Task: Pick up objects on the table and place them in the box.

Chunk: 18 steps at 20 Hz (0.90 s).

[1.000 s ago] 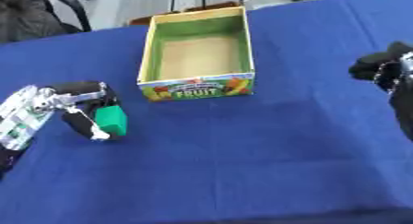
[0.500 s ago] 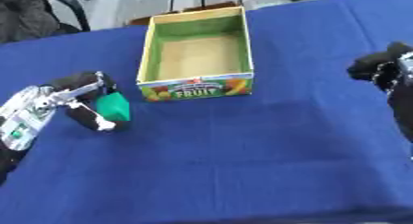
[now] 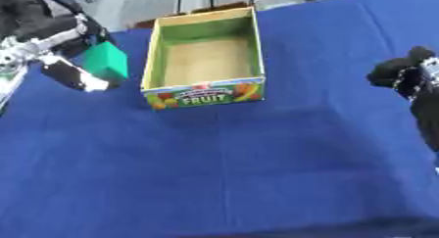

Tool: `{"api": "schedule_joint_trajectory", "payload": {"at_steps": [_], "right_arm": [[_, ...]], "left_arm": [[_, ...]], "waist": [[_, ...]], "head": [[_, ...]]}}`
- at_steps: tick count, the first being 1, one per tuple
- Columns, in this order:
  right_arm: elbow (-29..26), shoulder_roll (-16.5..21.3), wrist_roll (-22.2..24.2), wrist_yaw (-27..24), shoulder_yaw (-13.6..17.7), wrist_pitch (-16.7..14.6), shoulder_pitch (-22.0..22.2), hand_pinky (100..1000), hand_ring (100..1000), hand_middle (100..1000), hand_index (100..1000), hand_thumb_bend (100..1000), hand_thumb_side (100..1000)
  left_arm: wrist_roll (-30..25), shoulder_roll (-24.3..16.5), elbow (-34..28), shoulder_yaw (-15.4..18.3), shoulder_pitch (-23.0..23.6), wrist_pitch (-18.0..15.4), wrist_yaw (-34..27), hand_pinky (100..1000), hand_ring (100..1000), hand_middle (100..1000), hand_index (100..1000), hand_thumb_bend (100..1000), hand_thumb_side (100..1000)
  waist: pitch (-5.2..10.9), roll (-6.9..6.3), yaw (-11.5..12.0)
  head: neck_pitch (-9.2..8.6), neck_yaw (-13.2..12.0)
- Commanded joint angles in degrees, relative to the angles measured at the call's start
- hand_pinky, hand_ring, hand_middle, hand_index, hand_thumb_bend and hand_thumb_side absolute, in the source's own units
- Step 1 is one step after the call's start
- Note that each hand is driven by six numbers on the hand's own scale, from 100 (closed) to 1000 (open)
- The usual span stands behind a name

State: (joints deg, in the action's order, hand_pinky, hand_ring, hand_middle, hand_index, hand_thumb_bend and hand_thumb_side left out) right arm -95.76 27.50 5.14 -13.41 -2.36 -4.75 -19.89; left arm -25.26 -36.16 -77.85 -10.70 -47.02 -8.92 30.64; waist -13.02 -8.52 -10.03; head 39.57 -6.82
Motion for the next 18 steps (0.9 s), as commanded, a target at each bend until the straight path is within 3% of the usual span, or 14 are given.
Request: {"api": "schedule_joint_trajectory", "payload": {"at_steps": [1, 10, 15, 18], "right_arm": [[-0.72, 0.96, 0.77, 0.26, -0.43, 0.04, -1.3, 747, 684, 569, 636, 100, 975], [-1.13, 0.52, 2.73, 0.44, -2.29, 0.47, -3.42, 748, 684, 569, 635, 100, 983], [-1.49, -0.28, 3.82, 0.21, -3.33, 0.78, -4.91, 748, 685, 569, 635, 100, 986], [-1.64, -0.7, 4.19, 0.13, -3.56, 0.92, -5.15, 749, 685, 569, 634, 100, 990]], "left_arm": [[1.11, 0.82, 3.06, 1.41, -2.93, 0.26, 1.21, 110, 158, 176, 317, 400, 208], [8.54, 6.83, 15.05, 4.04, -7.32, -0.88, 12.14, 177, 209, 228, 367, 434, 196], [14.09, 8.83, 19.87, 5.0, -7.34, -1.24, 16.09, 213, 237, 256, 386, 436, 208], [15.56, 9.82, 22.03, 4.81, -6.92, -2.0, 16.55, 252, 267, 283, 415, 432, 225]], "waist": [[0.75, -0.07, -0.87], [-0.02, -2.7, -6.43], [-0.66, -3.47, -9.33], [-0.91, -3.73, -10.23]], "head": [[-1.04, -1.18], [-2.14, -3.81], [-4.07, -4.69], [-4.35, -4.96]]}}
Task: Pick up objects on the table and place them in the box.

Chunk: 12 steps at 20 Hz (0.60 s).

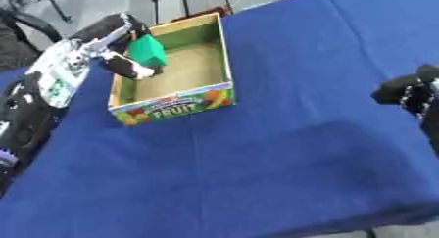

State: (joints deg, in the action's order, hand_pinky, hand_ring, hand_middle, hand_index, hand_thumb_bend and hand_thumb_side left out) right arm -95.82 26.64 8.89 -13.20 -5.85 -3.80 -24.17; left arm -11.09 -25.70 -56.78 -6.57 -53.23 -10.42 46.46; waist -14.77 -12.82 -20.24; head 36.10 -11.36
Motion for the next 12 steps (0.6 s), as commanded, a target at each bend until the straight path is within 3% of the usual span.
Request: {"api": "schedule_joint_trajectory", "payload": {"at_steps": [1, 5, 6, 7, 8, 9, 10, 12], "right_arm": [[-1.64, 0.08, 0.5, -0.1, -0.09, -0.01, -0.87, 749, 685, 569, 634, 100, 990], [-2.15, -0.02, 0.6, -0.27, -0.06, -0.04, -0.83, 749, 685, 570, 633, 100, 986], [-2.26, -0.02, 0.61, -0.32, -0.05, -0.03, -0.8, 749, 685, 570, 633, 100, 985], [-2.34, -0.02, 0.62, -0.35, -0.03, -0.02, -0.76, 749, 685, 570, 633, 100, 985], [-2.42, -0.01, 0.62, -0.37, -0.01, -0.02, -0.72, 749, 685, 570, 633, 100, 984], [-2.49, 0.0, 0.61, -0.39, 0.02, -0.02, -0.66, 749, 685, 570, 633, 100, 984], [-2.54, 0.01, 0.6, -0.41, 0.04, -0.02, -0.6, 749, 685, 570, 633, 100, 983], [-2.62, 0.02, 0.59, -0.45, 0.08, -0.03, -0.45, 749, 685, 570, 633, 100, 982]], "left_arm": [[1.28, -0.37, 1.47, 0.51, -0.6, -0.89, 0.82, 263, 275, 291, 423, 431, 229], [-0.51, 0.54, 2.8, 0.04, -0.05, -2.0, 0.56, 433, 405, 420, 556, 459, 273], [-0.97, 0.67, 2.99, -0.01, 0.04, -2.19, 0.44, 523, 485, 507, 663, 510, 318], [-1.4, 0.78, 3.14, -0.01, 0.12, -2.38, 0.24, 559, 519, 544, 698, 537, 346], [-1.82, 0.83, 3.14, -0.02, 0.18, -2.68, -0.09, 660, 627, 668, 825, 804, 536], [-2.08, 0.81, 2.97, 0.0, 0.22, -3.04, -0.49, 666, 637, 678, 837, 849, 560], [-2.23, 0.75, 2.76, 0.03, 0.27, -3.32, -0.92, 702, 687, 730, 891, 1000, 636], [-2.34, 0.5, 2.14, 0.05, 0.36, -3.7, -1.75, 737, 732, 770, 944, 1000, 727]], "waist": [[0.79, 0.53, -0.13], [0.56, 0.55, -0.16], [0.52, 0.6, -0.11], [0.5, 0.66, -0.06], [0.48, 0.76, 0.04], [0.47, 0.86, 0.14], [0.47, 0.95, 0.26], [0.53, 1.16, 0.56]], "head": [[-0.83, -0.48], [-0.66, -0.67], [-0.63, -0.69], [-0.61, -0.7], [-0.56, -0.68], [-0.53, -0.68], [-0.49, -0.7], [-0.44, -0.76]]}}
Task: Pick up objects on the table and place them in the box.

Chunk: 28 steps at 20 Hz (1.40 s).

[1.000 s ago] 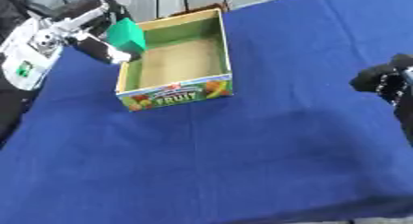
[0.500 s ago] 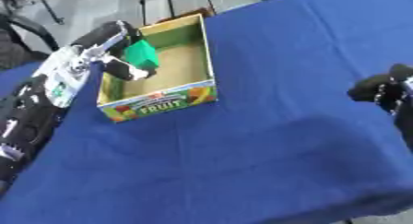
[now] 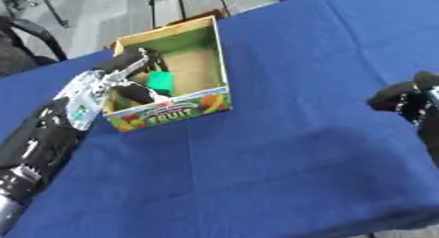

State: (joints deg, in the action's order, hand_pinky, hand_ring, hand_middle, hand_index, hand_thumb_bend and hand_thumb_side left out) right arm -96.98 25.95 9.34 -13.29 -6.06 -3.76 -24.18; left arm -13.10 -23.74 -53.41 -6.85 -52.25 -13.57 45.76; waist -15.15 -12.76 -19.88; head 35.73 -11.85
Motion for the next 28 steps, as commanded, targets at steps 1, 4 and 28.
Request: {"api": "schedule_joint_trajectory", "payload": {"at_steps": [1, 4, 28], "right_arm": [[-1.51, 0.7, 0.13, -0.4, 0.32, -0.08, -0.39, 750, 685, 570, 633, 100, 981], [-1.7, 0.69, 0.15, -0.58, 0.38, -0.14, -0.21, 750, 686, 570, 633, 100, 975], [-7.7, 1.8, -2.04, -4.6, 2.45, -0.53, 2.72, 751, 691, 582, 646, 100, 903]], "left_arm": [[-0.31, -1.59, -1.56, 0.35, -0.57, -0.66, -1.5, 754, 748, 786, 953, 1000, 743], [0.29, -2.06, -3.22, 0.46, -0.4, -1.38, -3.92, 769, 766, 805, 961, 1000, 850], [11.68, 1.62, -56.39, 10.08, 37.02, 7.1, -60.05, 606, 637, 680, 842, 782, 843]], "waist": [[0.96, 1.21, 0.35], [1.18, 1.58, 0.89], [3.18, 5.44, 13.7]], "head": [[-0.07, -0.25], [-0.06, -0.01], [4.07, 5.5]]}}
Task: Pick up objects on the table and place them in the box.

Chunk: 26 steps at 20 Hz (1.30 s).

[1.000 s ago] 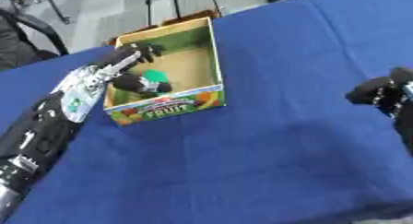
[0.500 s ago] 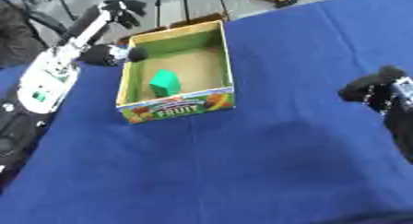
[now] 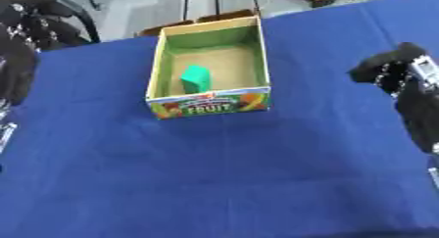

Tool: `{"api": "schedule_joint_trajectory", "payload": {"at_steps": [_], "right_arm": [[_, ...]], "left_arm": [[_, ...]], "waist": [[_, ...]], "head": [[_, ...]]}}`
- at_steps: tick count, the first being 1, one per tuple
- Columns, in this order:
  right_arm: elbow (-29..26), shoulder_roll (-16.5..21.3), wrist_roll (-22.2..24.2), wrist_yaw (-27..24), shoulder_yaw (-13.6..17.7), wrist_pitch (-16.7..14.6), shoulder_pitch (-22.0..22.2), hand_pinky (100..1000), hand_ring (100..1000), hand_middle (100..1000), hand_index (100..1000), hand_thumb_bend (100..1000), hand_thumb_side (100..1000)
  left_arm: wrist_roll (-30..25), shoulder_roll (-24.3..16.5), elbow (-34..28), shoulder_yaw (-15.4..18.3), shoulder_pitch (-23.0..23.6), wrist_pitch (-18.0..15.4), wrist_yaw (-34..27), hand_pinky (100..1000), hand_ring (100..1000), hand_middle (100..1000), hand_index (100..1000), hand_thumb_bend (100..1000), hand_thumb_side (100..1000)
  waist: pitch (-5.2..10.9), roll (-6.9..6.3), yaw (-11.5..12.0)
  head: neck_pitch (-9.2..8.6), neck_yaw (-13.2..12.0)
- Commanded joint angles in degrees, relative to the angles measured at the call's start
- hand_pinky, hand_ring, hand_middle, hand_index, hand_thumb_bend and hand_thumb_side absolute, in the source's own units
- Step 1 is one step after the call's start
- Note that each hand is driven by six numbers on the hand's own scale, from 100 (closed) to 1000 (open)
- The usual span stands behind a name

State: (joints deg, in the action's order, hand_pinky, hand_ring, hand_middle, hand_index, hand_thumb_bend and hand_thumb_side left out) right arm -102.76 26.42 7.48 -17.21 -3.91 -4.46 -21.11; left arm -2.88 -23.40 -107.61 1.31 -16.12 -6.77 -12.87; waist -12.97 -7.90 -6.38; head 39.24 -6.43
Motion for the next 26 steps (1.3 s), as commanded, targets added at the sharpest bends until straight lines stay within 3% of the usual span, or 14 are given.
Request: {"api": "schedule_joint_trajectory", "payload": {"at_steps": [1, 9, 17, 26], "right_arm": [[-2.07, 1.33, -0.22, -0.73, 0.29, 0.25, -0.29, 751, 691, 582, 647, 100, 903], [-2.96, 1.07, -0.9, -0.91, 0.3, 0.48, -0.04, 751, 693, 585, 652, 100, 901], [-3.12, 0.8, -1.11, -0.52, 0.4, 0.53, 1.14, 749, 689, 580, 657, 100, 907], [-3.25, 0.63, -1.24, -0.43, 0.49, 0.53, 1.12, 749, 689, 580, 661, 100, 907]], "left_arm": [[2.27, 2.33, -2.23, 2.35, 1.7, 0.24, -1.78, 606, 639, 682, 843, 784, 845], [4.41, 7.71, -0.75, 3.15, 3.71, -0.16, -1.71, 605, 644, 686, 842, 790, 868], [4.47, 9.77, 0.48, 2.73, 5.35, -0.72, -1.12, 605, 647, 687, 841, 784, 878], [4.66, 10.84, 0.84, 2.67, 5.67, -1.35, -1.06, 605, 647, 686, 839, 781, 880]], "waist": [[0.96, 0.77, 0.46], [0.52, 2.06, 1.56], [0.65, 2.46, 2.71], [0.34, 2.54, 2.61]], "head": [[0.78, 0.01], [1.47, -0.57], [2.56, -0.45], [1.72, -0.07]]}}
